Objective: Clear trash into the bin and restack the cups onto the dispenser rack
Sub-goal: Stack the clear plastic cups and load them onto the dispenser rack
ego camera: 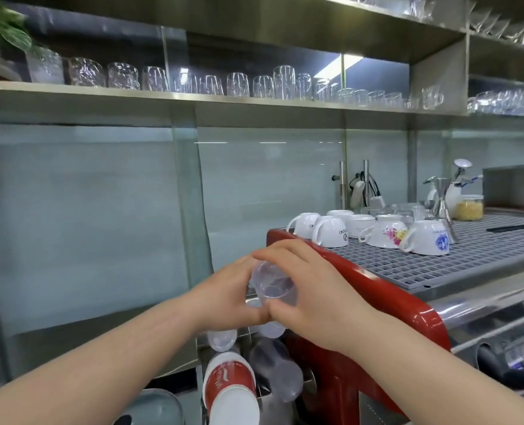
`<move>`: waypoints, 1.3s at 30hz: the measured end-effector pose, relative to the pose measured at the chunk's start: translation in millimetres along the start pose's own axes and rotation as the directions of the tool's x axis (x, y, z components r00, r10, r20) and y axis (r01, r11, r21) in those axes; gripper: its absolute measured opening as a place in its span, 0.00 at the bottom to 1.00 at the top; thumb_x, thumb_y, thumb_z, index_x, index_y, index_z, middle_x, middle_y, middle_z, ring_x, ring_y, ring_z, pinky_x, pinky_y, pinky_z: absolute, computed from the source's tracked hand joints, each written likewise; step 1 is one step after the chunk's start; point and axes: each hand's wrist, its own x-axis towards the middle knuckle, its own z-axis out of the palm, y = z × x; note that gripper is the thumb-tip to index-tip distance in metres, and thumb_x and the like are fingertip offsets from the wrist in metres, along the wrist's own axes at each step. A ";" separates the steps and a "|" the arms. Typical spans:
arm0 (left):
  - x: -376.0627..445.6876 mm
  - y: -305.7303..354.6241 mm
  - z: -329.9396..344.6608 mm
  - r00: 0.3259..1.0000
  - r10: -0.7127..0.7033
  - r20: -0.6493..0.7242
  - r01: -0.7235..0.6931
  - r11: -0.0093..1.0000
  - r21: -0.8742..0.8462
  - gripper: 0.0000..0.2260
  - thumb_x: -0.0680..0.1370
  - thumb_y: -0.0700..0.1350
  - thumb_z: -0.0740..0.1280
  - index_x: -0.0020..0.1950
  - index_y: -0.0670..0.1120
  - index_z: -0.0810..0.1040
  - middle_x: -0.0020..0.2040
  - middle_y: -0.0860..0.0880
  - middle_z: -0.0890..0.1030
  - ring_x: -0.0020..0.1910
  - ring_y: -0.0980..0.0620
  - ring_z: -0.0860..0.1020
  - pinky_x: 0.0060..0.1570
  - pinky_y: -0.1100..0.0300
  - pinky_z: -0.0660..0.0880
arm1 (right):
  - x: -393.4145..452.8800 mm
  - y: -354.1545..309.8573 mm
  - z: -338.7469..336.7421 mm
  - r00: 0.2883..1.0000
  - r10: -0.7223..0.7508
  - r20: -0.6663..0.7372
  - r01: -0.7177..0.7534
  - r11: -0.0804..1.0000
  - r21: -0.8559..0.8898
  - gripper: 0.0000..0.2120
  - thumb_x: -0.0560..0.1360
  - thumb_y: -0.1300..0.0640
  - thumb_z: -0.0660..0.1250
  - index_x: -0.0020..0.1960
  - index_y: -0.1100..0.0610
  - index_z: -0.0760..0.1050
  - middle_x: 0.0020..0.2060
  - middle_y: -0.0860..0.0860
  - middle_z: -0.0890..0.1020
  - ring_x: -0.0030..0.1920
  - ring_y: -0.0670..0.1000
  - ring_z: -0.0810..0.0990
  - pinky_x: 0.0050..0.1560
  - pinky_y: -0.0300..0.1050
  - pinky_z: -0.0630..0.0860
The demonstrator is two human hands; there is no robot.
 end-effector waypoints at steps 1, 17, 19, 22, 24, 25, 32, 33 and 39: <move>0.5 -1.8 3.6 1.000 0.002 -0.006 -0.002 1.000 -0.019 0.25 0.68 0.52 0.72 0.61 0.66 0.68 0.58 0.63 0.74 0.60 0.61 0.75 0.57 0.65 0.73 | -1.4 0.2 4.2 1.000 0.016 -0.020 -0.016 1.000 0.019 0.30 0.67 0.59 0.69 0.68 0.45 0.68 0.62 0.43 0.70 0.64 0.43 0.69 0.65 0.37 0.67; -12.8 -37.4 35.9 0.997 -0.054 0.058 0.055 0.998 -0.017 0.27 0.70 0.53 0.68 0.67 0.63 0.66 0.63 0.62 0.73 0.64 0.63 0.71 0.65 0.57 0.71 | -38.0 22.7 69.3 0.940 0.248 -0.236 -0.201 0.958 0.207 0.25 0.66 0.65 0.72 0.61 0.51 0.75 0.58 0.44 0.70 0.61 0.32 0.66 0.60 0.24 0.60; -12.5 -40.1 39.9 0.998 -0.047 0.051 0.048 0.999 -0.018 0.27 0.70 0.54 0.68 0.68 0.60 0.67 0.62 0.61 0.73 0.64 0.64 0.70 0.65 0.58 0.70 | -38.4 27.6 76.5 0.933 0.269 -0.239 -0.223 0.954 0.203 0.24 0.66 0.64 0.72 0.61 0.51 0.75 0.59 0.45 0.70 0.61 0.34 0.66 0.61 0.24 0.61; -10.6 -46.1 44.6 0.998 -0.041 0.044 0.040 0.999 0.013 0.28 0.70 0.55 0.69 0.69 0.56 0.67 0.61 0.61 0.71 0.63 0.62 0.70 0.65 0.58 0.70 | -38.0 34.2 88.3 0.930 0.277 -0.240 -0.230 0.951 0.206 0.23 0.67 0.63 0.72 0.60 0.52 0.76 0.59 0.46 0.70 0.62 0.36 0.67 0.62 0.27 0.63; -9.8 -51.8 47.8 0.998 -0.051 0.042 0.050 0.998 0.027 0.28 0.70 0.55 0.69 0.70 0.57 0.66 0.63 0.60 0.72 0.64 0.61 0.70 0.65 0.56 0.70 | -37.0 38.9 94.8 0.932 0.274 -0.238 -0.227 0.952 0.207 0.22 0.67 0.63 0.72 0.59 0.52 0.76 0.59 0.47 0.71 0.62 0.37 0.68 0.62 0.28 0.64; -10.0 -54.1 49.6 0.997 -0.066 0.040 0.065 0.997 0.028 0.28 0.70 0.56 0.69 0.69 0.60 0.66 0.63 0.60 0.72 0.64 0.61 0.71 0.65 0.55 0.71 | -36.4 40.8 97.2 0.931 0.271 -0.245 -0.223 0.952 0.209 0.22 0.67 0.62 0.72 0.59 0.52 0.76 0.60 0.47 0.71 0.62 0.38 0.68 0.62 0.29 0.64; -8.6 -60.9 59.1 0.991 -0.132 0.012 0.131 0.990 0.046 0.27 0.70 0.58 0.68 0.67 0.66 0.63 0.63 0.60 0.72 0.62 0.60 0.72 0.61 0.53 0.74 | -37.7 48.2 103.6 0.925 0.247 -0.289 -0.198 0.962 0.189 0.21 0.67 0.62 0.73 0.58 0.51 0.76 0.60 0.46 0.70 0.63 0.36 0.67 0.62 0.29 0.65; -8.2 -61.1 60.2 0.990 -0.138 0.017 0.137 0.989 0.046 0.27 0.70 0.57 0.69 0.68 0.64 0.64 0.63 0.59 0.72 0.63 0.59 0.71 0.62 0.53 0.73 | -39.1 50.0 105.3 0.925 0.237 -0.298 -0.191 0.966 0.176 0.20 0.67 0.62 0.74 0.57 0.51 0.77 0.60 0.47 0.71 0.63 0.37 0.67 0.63 0.30 0.65; -12.1 -59.5 65.3 0.992 -0.123 -0.008 0.124 0.992 0.032 0.28 0.74 0.44 0.70 0.73 0.55 0.66 0.64 0.55 0.70 0.64 0.57 0.70 0.66 0.62 0.67 | -42.2 52.9 109.9 0.919 0.249 -0.307 -0.202 0.963 0.176 0.22 0.67 0.62 0.75 0.59 0.52 0.76 0.61 0.45 0.70 0.64 0.36 0.67 0.64 0.26 0.62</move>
